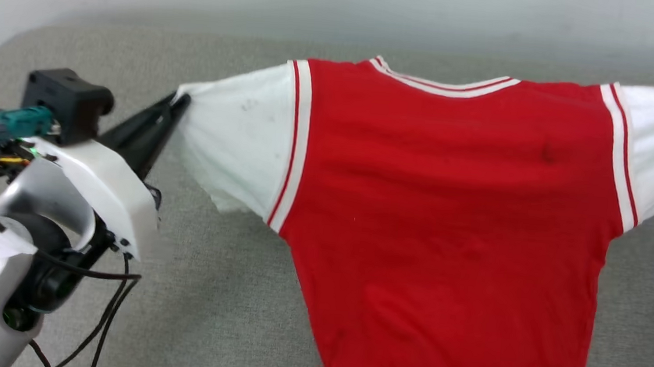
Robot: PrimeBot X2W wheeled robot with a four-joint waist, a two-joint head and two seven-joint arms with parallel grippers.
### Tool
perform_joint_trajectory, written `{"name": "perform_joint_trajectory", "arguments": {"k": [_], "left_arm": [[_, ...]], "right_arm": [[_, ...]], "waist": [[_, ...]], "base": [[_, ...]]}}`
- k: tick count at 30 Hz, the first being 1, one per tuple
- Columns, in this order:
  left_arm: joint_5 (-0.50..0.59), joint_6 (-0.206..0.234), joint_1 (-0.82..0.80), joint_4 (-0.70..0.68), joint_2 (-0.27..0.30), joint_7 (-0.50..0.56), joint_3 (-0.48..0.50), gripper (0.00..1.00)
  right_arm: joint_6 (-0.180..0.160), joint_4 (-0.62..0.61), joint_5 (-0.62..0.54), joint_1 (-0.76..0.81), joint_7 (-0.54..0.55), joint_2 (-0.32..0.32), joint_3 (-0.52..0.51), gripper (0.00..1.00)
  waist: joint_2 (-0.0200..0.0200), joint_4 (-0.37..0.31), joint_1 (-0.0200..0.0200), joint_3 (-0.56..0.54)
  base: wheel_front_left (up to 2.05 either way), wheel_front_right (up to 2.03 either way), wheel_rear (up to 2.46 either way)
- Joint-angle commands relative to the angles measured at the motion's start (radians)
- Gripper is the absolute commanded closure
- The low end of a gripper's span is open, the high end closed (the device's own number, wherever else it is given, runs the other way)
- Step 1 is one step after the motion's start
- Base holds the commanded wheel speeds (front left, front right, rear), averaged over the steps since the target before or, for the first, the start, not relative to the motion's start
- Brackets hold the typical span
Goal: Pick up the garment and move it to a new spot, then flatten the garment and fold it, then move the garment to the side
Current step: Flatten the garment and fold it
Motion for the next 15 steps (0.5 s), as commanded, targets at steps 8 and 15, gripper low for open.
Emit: {"name": "perform_joint_trajectory", "arguments": {"k": [8,15], "left_arm": [[0.021,0.02,-0.049,-0.015,0.028,-0.067,0.076,1.0],[0.036,0.018,-0.102,-0.01,0.054,-0.131,0.142,1.0]], "right_arm": [[-0.001,-0.107,-0.024,-0.062,-0.062,-0.021,0.002,1.0],[-0.002,-0.174,-0.011,-0.116,-0.065,-0.009,-0.02,1.0]], "waist": [[0.0,-0.035,0.0,-0.099],[0.0,-0.047,0.0,-0.136]], "base": [[0.0,0.0,0.0],[0.0,0.0,0.0]]}}
